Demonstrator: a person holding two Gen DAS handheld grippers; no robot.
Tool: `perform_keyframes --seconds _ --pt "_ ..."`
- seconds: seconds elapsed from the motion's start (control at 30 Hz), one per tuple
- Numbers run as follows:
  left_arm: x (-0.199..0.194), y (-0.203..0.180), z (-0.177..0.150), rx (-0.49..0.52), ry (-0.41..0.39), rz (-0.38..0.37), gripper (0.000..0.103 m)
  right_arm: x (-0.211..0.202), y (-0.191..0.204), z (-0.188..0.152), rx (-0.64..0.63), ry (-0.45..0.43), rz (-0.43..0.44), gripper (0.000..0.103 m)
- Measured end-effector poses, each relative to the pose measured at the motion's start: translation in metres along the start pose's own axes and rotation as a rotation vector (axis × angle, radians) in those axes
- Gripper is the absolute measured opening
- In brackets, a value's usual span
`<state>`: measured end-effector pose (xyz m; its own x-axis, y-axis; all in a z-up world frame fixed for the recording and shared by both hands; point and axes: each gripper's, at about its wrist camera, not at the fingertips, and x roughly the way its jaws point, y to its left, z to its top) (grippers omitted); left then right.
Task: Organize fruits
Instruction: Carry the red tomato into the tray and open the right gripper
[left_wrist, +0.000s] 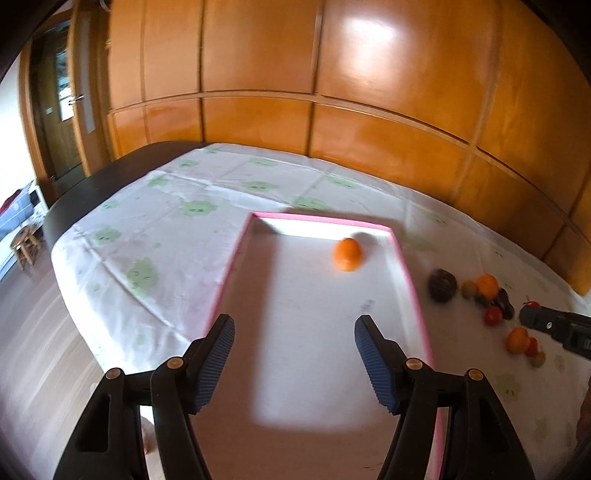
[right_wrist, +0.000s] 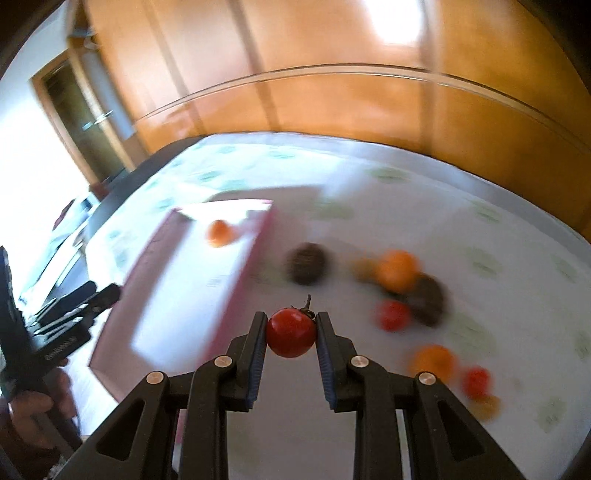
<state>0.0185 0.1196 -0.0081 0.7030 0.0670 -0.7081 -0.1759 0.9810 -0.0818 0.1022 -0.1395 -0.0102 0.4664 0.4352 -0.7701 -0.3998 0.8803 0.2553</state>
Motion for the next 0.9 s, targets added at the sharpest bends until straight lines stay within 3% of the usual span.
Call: perform_keyframes --seconds 0.2,0.33,0.63,0.9 --pt "0.001 0.025 -0.001 -0.049 -0.003 0.033 0.068 0.046 0.065 0.019 -0.113 0.054 0.058 0.026" --pt "0.001 0.031 -0.002 -0.051 -0.004 0.040 0.068 0.075 0.088 0.028 -0.185 0.088 0.027 0.026" --pt "0.007 0.033 -0.006 -0.054 0.016 0.029 0.068 0.114 0.086 0.031 -0.218 0.135 -0.044 0.028" --pt "0.004 0.023 -0.007 -0.030 0.013 0.012 0.068 0.085 0.078 0.027 -0.168 0.074 -0.029 0.031"
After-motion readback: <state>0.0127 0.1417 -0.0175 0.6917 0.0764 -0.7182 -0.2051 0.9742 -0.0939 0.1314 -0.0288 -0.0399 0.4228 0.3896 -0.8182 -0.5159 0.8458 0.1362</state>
